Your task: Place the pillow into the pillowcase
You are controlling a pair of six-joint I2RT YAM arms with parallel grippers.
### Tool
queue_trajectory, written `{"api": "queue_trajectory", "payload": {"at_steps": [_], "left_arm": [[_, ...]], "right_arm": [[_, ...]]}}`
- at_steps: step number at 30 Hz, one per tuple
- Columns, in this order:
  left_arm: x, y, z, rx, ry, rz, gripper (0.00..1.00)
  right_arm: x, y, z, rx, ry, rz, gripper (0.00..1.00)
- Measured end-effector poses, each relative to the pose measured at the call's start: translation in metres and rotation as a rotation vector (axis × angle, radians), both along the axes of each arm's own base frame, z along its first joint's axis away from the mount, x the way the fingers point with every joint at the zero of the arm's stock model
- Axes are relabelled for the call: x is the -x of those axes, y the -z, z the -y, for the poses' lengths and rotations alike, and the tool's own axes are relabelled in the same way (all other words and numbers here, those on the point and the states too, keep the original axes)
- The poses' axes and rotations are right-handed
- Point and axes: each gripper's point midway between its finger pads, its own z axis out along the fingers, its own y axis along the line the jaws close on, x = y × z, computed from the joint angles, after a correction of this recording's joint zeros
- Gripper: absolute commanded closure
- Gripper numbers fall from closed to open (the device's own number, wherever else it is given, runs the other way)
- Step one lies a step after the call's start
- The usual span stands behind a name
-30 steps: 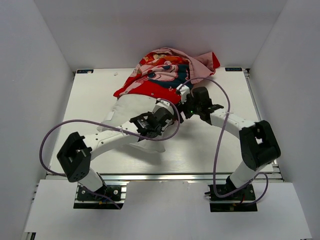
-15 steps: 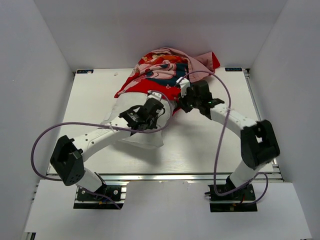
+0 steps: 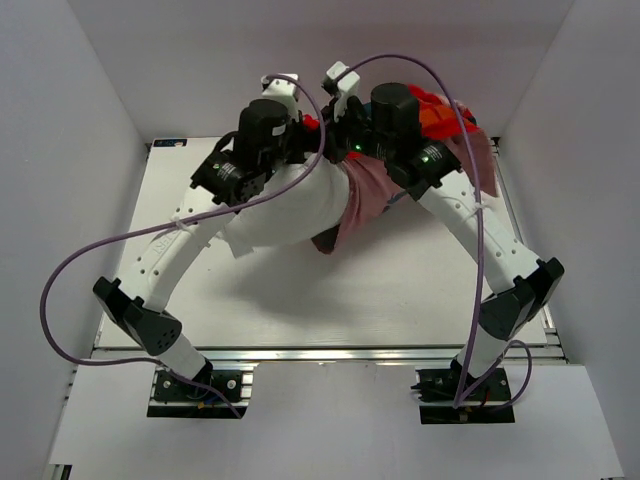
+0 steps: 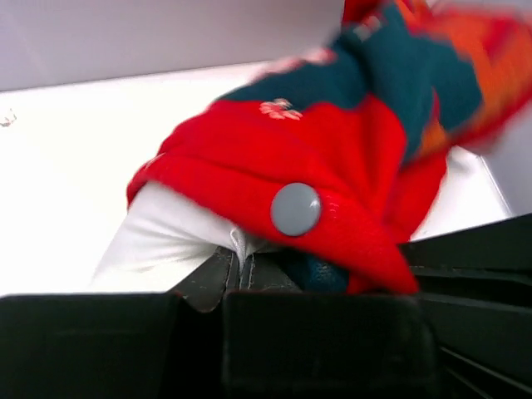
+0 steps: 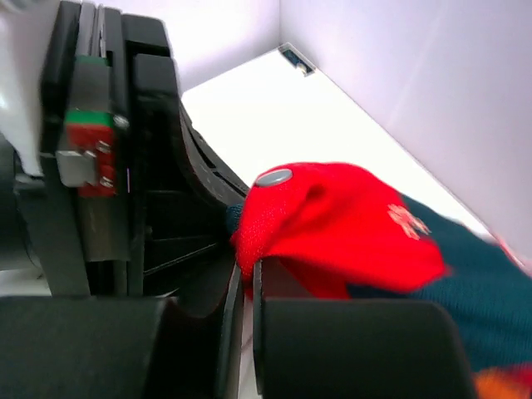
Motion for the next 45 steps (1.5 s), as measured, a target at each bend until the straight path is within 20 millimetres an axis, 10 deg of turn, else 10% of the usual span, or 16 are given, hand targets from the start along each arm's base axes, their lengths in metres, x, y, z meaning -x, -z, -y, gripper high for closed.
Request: {"api": "queue_trajectory", "payload": {"at_steps": [4, 11, 17, 24, 29, 35, 45], "left_arm": [[-0.003, -0.014, -0.013, 0.068, -0.009, 0.06, 1.0], [0.006, 0.067, -0.053, 0.161, -0.044, -0.025, 1.0], [-0.006, 0.115, -0.04, 0.251, -0.031, -0.084, 1.0], [-0.016, 0.085, -0.025, 0.407, 0.025, -0.016, 1.0], [0.019, 0.053, -0.027, 0.599, 0.076, 0.05, 1.0], [0.052, 0.02, -0.021, 0.977, 0.175, 0.093, 1.0], [0.017, 0.086, -0.004, 1.072, 0.063, -0.12, 0.9]], "right_arm": [[-0.003, -0.01, 0.0, -0.025, -0.006, -0.017, 1.0], [-0.028, 0.022, 0.031, -0.059, -0.007, -0.237, 1.0], [0.054, 0.03, -0.036, -0.036, -0.212, -0.356, 1.0], [0.022, 0.022, -0.042, -0.092, -0.143, -0.415, 1.0], [-0.006, -0.002, -0.027, -0.166, -0.088, -0.414, 1.0], [0.018, -0.025, -0.031, -0.207, -0.153, -0.421, 1.0], [0.009, 0.032, -0.029, -0.102, -0.098, -0.495, 1.0]]}}
